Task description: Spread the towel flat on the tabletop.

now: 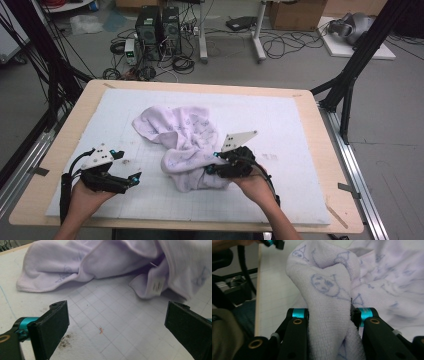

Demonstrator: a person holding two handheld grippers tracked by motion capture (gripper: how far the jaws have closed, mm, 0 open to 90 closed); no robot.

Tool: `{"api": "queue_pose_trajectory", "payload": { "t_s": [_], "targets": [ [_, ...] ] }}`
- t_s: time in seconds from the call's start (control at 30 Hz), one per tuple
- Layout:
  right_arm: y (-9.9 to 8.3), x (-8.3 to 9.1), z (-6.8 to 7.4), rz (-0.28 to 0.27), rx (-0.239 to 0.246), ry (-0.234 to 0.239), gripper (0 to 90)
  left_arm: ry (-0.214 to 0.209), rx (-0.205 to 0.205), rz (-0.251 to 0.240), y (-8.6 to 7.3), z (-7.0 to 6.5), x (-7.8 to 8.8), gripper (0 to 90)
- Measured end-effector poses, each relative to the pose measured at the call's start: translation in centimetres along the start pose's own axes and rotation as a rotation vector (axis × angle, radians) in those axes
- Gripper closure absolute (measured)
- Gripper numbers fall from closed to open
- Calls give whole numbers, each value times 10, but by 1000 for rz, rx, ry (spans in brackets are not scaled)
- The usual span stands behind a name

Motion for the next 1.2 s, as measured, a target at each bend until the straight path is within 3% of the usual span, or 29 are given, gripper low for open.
{"api": "queue_pose_trajectory", "payload": {
  "t_s": [0.17,0.23,0.33,0.43,0.5,0.6,0.67,0.73,0.93,1.03,1.13,1.17,1.2],
  "targets": [
    [-22,-21,10,47,-26,41,634,-22,3,-7,3,-3,-4,79],
    [-20,-20,12,39,-21,46,494,-32,1,-8,5,-4,-6,89],
    [-13,-9,18,17,-32,75,355,-45,2,-16,9,-6,-8,104],
    [-4,12,21,-37,-16,81,313,-60,-7,-27,16,-8,-10,119],
    [2,26,16,-68,-9,60,308,-74,-14,-36,23,-11,-12,136],
    [7,41,1,-117,1,6,336,-97,-29,-51,34,-14,-18,171],
    [1,40,-14,-96,27,-80,339,-115,-39,-60,41,-17,-23,210],
    [-12,29,-25,-35,20,-96,336,-137,-45,-64,46,-20,-31,228],
    [-47,-1,-28,48,-27,-32,393,-228,-61,-11,48,-35,-64,289],
    [-59,-9,-24,77,-16,-16,476,-268,-72,26,46,-46,-81,311],
    [-67,-14,-19,77,-17,1,608,-312,-107,67,43,-56,-94,397],
    [-71,-15,-17,76,-23,17,693,-330,-123,84,41,-60,-97,521],
    [-71,-15,-17,76,-23,17,693,-345,-134,104,38,-63,-100,521]
  ]
}}
Point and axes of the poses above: each handheld gripper's, and its own axes: x roughly backward along the jaws, y roughly out of its top, z roughly to its left, the point moved 7 cm from there along -x, roughly forward along the jaws, and after that the axes turned 9 degrees about -x, right-handed, at the moved point
